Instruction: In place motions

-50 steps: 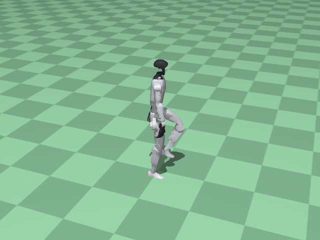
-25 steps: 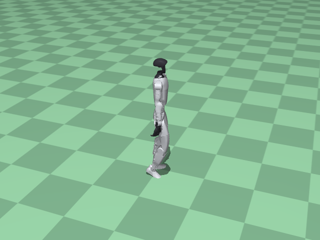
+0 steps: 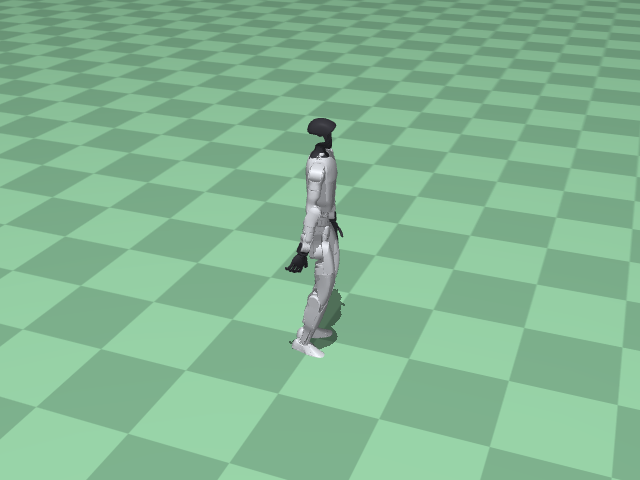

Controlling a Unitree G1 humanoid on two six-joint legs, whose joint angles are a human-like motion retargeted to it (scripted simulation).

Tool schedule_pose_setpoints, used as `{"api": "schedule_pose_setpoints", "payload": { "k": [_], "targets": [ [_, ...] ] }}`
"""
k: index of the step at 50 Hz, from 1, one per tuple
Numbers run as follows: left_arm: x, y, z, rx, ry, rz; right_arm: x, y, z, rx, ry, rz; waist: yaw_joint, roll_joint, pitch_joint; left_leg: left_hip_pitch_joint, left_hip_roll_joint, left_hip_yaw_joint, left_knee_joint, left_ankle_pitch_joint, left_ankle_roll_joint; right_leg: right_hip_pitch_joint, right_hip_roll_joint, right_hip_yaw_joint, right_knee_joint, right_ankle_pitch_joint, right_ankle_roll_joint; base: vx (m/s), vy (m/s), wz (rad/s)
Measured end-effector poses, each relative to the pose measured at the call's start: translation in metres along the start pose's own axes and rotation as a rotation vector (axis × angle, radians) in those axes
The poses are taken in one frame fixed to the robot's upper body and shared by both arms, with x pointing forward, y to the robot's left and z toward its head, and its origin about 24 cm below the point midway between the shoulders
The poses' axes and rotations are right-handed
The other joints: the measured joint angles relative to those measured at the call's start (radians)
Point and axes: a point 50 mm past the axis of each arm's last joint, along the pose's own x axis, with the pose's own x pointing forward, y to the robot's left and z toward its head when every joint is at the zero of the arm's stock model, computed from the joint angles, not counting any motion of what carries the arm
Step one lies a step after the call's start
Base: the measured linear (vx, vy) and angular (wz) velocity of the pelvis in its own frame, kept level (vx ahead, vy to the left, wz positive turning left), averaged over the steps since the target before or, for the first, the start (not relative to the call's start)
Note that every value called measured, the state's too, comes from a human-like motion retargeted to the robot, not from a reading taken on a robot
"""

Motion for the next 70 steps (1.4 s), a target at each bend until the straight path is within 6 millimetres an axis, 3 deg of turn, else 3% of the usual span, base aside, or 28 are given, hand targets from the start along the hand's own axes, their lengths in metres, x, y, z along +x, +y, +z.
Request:
{"api": "schedule_pose_setpoints", "payload": {
  "k": [2, 3, 4, 5, 8, 13, 18, 22, 26, 27, 28, 30, 32, 33, 35, 38, 40, 43, 47, 52, 56, 58, 60, 62, 63, 64, 67, 70],
  "targets": [
    [-0.001, 0.002, -0.014, -0.007, 0.058, -0.005, -0.003, -0.005, 0.015, -0.002, -0.040, 0.006, 0.068, -0.064, -0.039, -0.171, 0.029, 0.123, 0.310, 0.167, 0.018, 0.000, -0.061, -0.027, -0.095, 0.009, -0.001, -0.03, 0.12, -0.53],
    [-0.001, 0.000, -0.017, -0.006, 0.073, -0.008, -0.005, -0.010, 0.027, 0.006, -0.077, 0.008, 0.090, -0.093, -0.015, -0.280, 0.027, 0.113, 0.466, 0.280, 0.029, -0.013, -0.075, 0.066, -0.098, 0.014, 0.015, -0.24, 0.10, 0.24],
    [0.000, -0.001, -0.015, -0.020, 0.073, -0.009, -0.009, -0.017, 0.043, 0.004, -0.125, 0.000, 0.105, -0.102, 0.027, -0.359, 0.051, 0.112, 0.615, 0.300, 0.063, -0.010, -0.082, 0.097, -0.094, 0.021, 0.021, -0.36, 0.04, 0.57],
    [0.000, -0.003, -0.012, -0.041, 0.065, -0.009, -0.015, -0.026, 0.060, -0.005, -0.180, -0.012, 0.117, -0.102, 0.079, -0.423, 0.088, 0.117, 0.760, 0.274, 0.108, 0.001, -0.085, 0.095, -0.086, 0.029, 0.021, -0.42, 0.00, 0.03],
    [-0.001, -0.009, -0.014, -0.125, 0.065, -0.075, -0.037, -0.051, 0.107, -0.093, -0.328, -0.097, 0.186, -0.135, 0.167, -0.623, 0.208, 0.172, 1.097, 0.164, 0.136, 0.000, -0.086, 0.150, -0.096, 0.052, -0.012, -0.34, 0.02, -0.79],
    [-0.005, -0.010, -0.069, -0.180, 0.204, -0.070, -0.053, -0.060, 0.136, -0.223, -0.467, -0.206, 0.228, -0.173, 0.081, -0.906, 0.298, 0.207, 1.380, 0.066, 0.185, -0.071, -0.101, 0.229, -0.100, 0.059, -0.031, 0.15, 0.08, -0.54],
    [-0.010, -0.008, -0.086, -0.189, 0.281, -0.070, -0.063, -0.056, 0.154, -0.266, -0.543, -0.185, 0.217, -0.168, 0.100, -0.817, 0.251, 0.194, 1.275, 0.078, 0.163, -0.050, -0.106, 0.238, -0.098, 0.055, -0.025, -0.02, 0.01, -0.01],
    [-0.011, -0.007, -0.093, -0.194, 0.299, -0.051, -0.048, -0.042, 0.138, -0.244, -0.497, -0.131, 0.174, -0.142, 0.051, -0.564, 0.124, 0.172, 0.946, 0.120, 0.100, -0.013, -0.101, 0.186, -0.128, 0.051, -0.011, 0.18, 0.04, 0.31],
    [-0.009, -0.006, -0.089, -0.220, 0.268, -0.040, -0.028, -0.026, 0.105, -0.238, -0.365, -0.068, 0.125, -0.106, 0.033, -0.174, -0.040, 0.119, 0.345, 0.239, 0.034, 0.024, -0.080, 0.164, -0.087, 0.011, -0.008, 0.20, -0.03, 0.17],
    [-0.008, -0.005, -0.086, -0.221, 0.257, -0.035, -0.023, -0.022, 0.095, -0.234, -0.327, -0.053, 0.120, -0.091, 0.035, -0.075, -0.072, 0.102, 0.184, 0.225, 0.028, 0.031, -0.063, 0.166, -0.066, -0.001, -0.009, 0.20, -0.10, -0.19],
    [-0.008, -0.004, -0.082, -0.214, 0.247, -0.028, -0.019, -0.018, 0.084, -0.226, -0.287, -0.035, 0.106, -0.072, 0.026, 0.006, -0.094, 0.067, 0.058, 0.080, 0.024, 0.031, -0.044, 0.151, -0.043, -0.010, -0.011, 0.20, -0.11, 0.40],
    [-0.007, -0.004, -0.076, -0.195, 0.235, -0.025, -0.010, -0.013, 0.057, -0.208, -0.187, -0.005, 0.029, -0.014, -0.028, 0.117, -0.012, 0.197, -0.126, -0.051, 0.044, 0.005, -0.017, 0.058, 0.020, 0.006, -0.003, 0.15, -0.11, 1.01],
    [-0.004, -0.008, -0.053, -0.180, 0.195, -0.046, -0.007, -0.012, 0.040, -0.181, -0.094, 0.002, 0.001, 0.053, -0.061, 0.040, 0.003, 0.025, -0.180, 0.003, 0.028, -0.144, -0.021, 0.023, 0.219, 0.162, 0.044, -0.25, -0.13, -0.01],
    [-0.002, -0.008, -0.030, -0.167, 0.145, -0.051, -0.008, -0.013, 0.042, -0.149, -0.080, -0.005, 0.014, 0.049, -0.029, 0.016, 0.020, -0.002, -0.177, 0.017, 0.006, -0.264, -0.049, 0.093, 0.399, 0.248, 0.095, -0.59, -0.17, -0.63],
    [-0.002, -0.005, 0.017, -0.126, 0.009, -0.033, -0.010, -0.018, 0.047, -0.060, -0.097, -0.022, 0.008, 0.033, 0.066, 0.033, 0.014, -0.008, -0.188, 0.021, 0.018, -0.436, 0.011, 0.268, 0.649, 0.341, 0.130, -0.63, -0.16, -0.25],
    [-0.008, 0.006, 0.066, -0.014, -0.152, -0.020, -0.010, -0.017, 0.039, -0.012, -0.106, 0.030, -0.021, 0.056, 0.093, 0.024, 0.033, -0.026, -0.219, 0.046, 0.025, -0.665, 0.000, 0.248, 1.013, 0.243, 0.065, -0.26, -0.08, 0.14],
    [-0.013, 0.017, 0.084, 0.026, -0.198, -0.002, -0.008, -0.011, 0.034, -0.057, -0.055, 0.057, -0.097, 0.098, 0.084, -0.021, 0.070, -0.068, -0.209, 0.057, 0.022, -0.803, 0.025, 0.222, 1.160, 0.207, 0.043, -0.05, -0.10, 0.43],
    [-0.013, 0.015, 0.086, 0.077, -0.206, 0.061, -0.003, -0.003, 0.014, -0.036, -0.012, 0.068, -0.102, 0.136, 0.027, -0.070, 0.092, -0.100, -0.211, 0.083, 0.017, -0.928, 0.048, 0.217, 1.254, 0.179, 0.053, 0.11, -0.07, 0.29],
    [-0.016, 0.010, 0.100, 0.094, -0.257, 0.046, -0.001, 0.002, 0.011, -0.042, -0.020, 0.075, -0.085, 0.112, 0.042, -0.046, 0.085, -0.085, -0.234, 0.107, 0.012, -0.867, 0.028, 0.210, 1.191, 0.169, 0.031, 0.00, -0.06, 0.03],
    [-0.010, 0.004, 0.080, 0.088, -0.200, 0.010, -0.001, 0.001, 0.008, -0.061, 0.002, 0.076, -0.021, 0.043, 0.013, 0.016, 0.033, -0.007, -0.277, 0.103, 0.001, -0.588, 0.072, 0.312, 0.812, 0.183, 0.074, 0.14, 0.00, -0.34],
    [-0.003, 0.000, 0.038, 0.041, -0.096, -0.012, -0.003, -0.002, 0.017, -0.073, -0.023, 0.068, -0.015, -0.001, 0.009, 0.055, -0.002, 0.000, -0.231, 0.061, -0.006, -0.232, 0.087, 0.317, 0.283, 0.179, 0.100, 0.24, 0.05, 0.31],
    [0.000, 0.000, 0.007, 0.005, -0.022, -0.029, -0.004, -0.004, 0.025, -0.093, -0.049, 0.056, 0.001, -0.021, -0.002, 0.042, -0.017, 0.013, -0.147, 0.035, -0.006, -0.077, 0.059, 0.188, 0.088, 0.002, 0.019, 0.27, 0.09, -0.14],
    [-0.001, 0.002, -0.023, -0.036, 0.056, -0.037, -0.007, -0.010, 0.036, -0.122, -0.082, 0.043, 0.050, -0.069, -0.037, -0.024, -0.028, 0.125, 0.019, 0.078, 0.005, 0.000, -0.007, -0.033, -0.063, -0.009, -0.058, 0.11, 0.12, -1.04],
    [-0.001, 0.001, -0.030, -0.071, 0.085, -0.041, -0.016, -0.023, 0.064, -0.145, -0.153, 0.011, 0.090, -0.131, -0.011, -0.177, 0.011, 0.202, 0.300, 0.275, -0.001, -0.046, -0.050, 0.181, -0.069, 0.012, 0.006, -0.36, 0.08, -0.40],
    [-0.001, -0.001, -0.028, -0.089, 0.085, -0.037, -0.024, -0.031, 0.085, -0.149, -0.218, -0.015, 0.089, -0.141, 0.057, -0.290, 0.025, 0.155, 0.467, 0.411, 0.009, -0.055, -0.073, 0.244, -0.051, 0.023, 0.038, -0.54, 0.00, 0.32],
    [-0.001, 0.000, -0.028, -0.113, 0.082, -0.030, -0.032, -0.040, 0.103, -0.168, -0.276, -0.042, 0.104, -0.148, 0.113, -0.368, 0.066, 0.154, 0.623, 0.419, 0.046, -0.039, -0.084, 0.216, -0.051, 0.033, 0.033, -0.50, -0.04, 0.14],
    [-0.002, 0.004, -0.035, -0.156, 0.095, -0.051, -0.057, -0.059, 0.143, -0.267, -0.396, -0.115, 0.156, -0.161, 0.212, -0.586, 0.257, 0.218, 1.050, 0.241, 0.167, -0.010, -0.060, 0.207, -0.057, 0.043, -0.014, -0.24, -0.02, -0.52],
    [-0.006, -0.003, -0.059, -0.138, 0.214, -0.083, -0.066, -0.068, 0.156, -0.310, -0.436, -0.199, 0.228, -0.185, 0.201, -0.851, 0.374, 0.216, 1.327, 0.125, 0.220, -0.058, -0.055, 0.264, -0.041, 0.042, -0.037, 0.00, 0.03, -0.63]
  ]
}}
